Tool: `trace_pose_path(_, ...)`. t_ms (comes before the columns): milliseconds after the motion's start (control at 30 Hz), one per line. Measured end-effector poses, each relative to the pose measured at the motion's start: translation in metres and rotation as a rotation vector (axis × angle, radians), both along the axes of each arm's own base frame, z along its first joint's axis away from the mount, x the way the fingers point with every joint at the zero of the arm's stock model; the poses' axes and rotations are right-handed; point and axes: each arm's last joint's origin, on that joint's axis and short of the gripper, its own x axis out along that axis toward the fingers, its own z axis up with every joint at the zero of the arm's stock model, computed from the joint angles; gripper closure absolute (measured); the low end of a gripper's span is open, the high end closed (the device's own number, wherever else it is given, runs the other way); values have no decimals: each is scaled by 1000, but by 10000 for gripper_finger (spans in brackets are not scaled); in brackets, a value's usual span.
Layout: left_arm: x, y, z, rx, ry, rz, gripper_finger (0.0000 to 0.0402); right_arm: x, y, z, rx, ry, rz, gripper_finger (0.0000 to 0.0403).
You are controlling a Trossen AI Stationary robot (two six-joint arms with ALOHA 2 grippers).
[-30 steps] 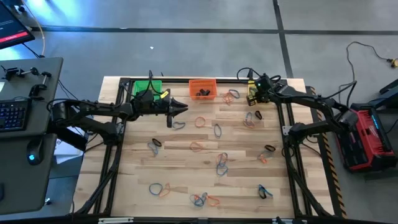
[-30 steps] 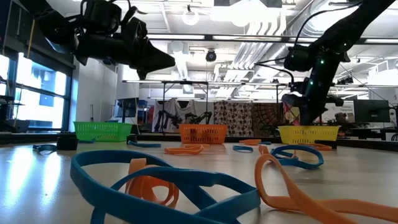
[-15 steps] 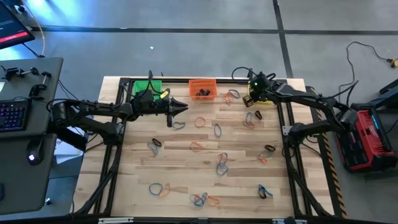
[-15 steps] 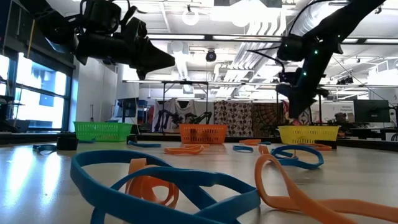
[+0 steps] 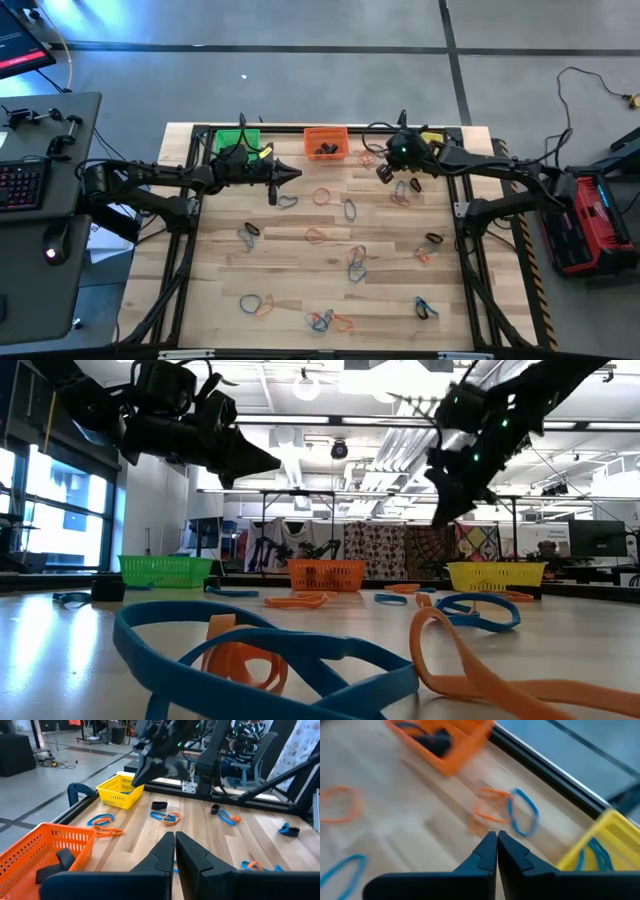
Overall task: Sort rubber bands into baskets
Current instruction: Put the blue rubber band into the yellow bin
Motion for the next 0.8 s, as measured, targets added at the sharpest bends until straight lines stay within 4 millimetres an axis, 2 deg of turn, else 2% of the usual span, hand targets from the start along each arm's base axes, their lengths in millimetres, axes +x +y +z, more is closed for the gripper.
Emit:
trace_pose_path(233, 0, 0, -2, 4, 20, -3, 401, 8, 30, 17, -23, -101, 103, 402)
trace_pose_path(467, 0, -1, -3, -8, 26, -8, 395, 19, 62, 15, 20, -116, 207, 402)
trace_pose_path(800, -2, -2, -10, -14, 103, -17, 353, 21, 112, 9, 183, -90, 332, 402)
